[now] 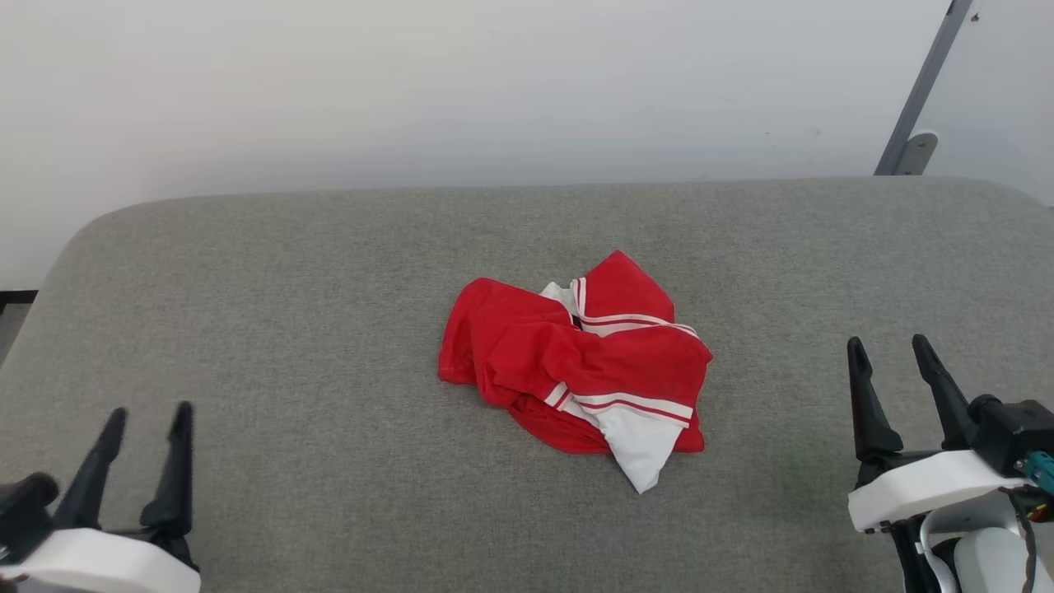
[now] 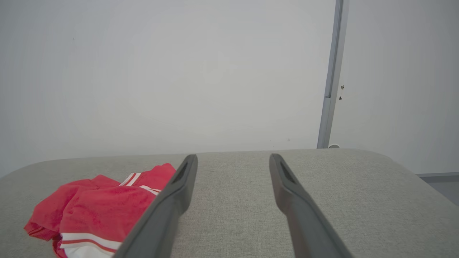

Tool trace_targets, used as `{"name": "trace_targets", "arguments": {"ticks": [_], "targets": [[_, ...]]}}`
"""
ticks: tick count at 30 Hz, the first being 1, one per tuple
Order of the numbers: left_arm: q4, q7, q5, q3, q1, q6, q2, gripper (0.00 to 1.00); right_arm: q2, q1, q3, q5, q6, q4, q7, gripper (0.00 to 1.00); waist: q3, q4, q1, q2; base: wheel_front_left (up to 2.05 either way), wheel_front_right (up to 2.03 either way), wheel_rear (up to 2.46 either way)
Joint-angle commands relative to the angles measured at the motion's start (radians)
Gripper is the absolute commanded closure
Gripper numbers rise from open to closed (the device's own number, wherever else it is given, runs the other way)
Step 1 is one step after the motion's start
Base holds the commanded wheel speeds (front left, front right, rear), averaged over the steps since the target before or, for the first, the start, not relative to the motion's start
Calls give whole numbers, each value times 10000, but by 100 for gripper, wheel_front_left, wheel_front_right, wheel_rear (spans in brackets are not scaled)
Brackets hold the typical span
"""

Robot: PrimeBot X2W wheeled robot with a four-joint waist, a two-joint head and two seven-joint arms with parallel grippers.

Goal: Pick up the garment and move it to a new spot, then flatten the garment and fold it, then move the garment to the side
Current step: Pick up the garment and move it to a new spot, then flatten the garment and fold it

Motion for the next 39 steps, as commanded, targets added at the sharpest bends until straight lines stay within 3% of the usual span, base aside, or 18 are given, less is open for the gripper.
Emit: {"name": "trace_targets", "arguments": {"ticks": [1, 12, 21, 29, 39], "targets": [[-44, -57, 81, 142, 71, -28, -87, 0, 36, 47, -3, 17, 2, -73, 22, 0, -3, 15, 0, 0, 0, 0, 0], [-74, -60, 963, 1637, 930, -837, -1378, 0, 123, 254, 54, -158, 2, -160, 126, 0, -51, 152, 0, 0, 0, 0, 0], [191, -62, 1377, 1907, 763, -1301, -1788, 0, 153, 454, 939, -56, 2, -286, 845, 0, 3, 450, 0, 0, 0, 0, 0], [340, -62, 1568, 1828, 570, -1540, -2019, 0, -255, 690, 2319, 541, 2, -344, 2770, 0, 316, 883, 0, 0, 0, 0, 0], [618, -63, 1663, 1543, 66, -1738, -2405, 0, -592, 348, 2985, 904, 2, -276, 5292, 0, 977, 1592, 0, 0, 0, 0, 0]]}}
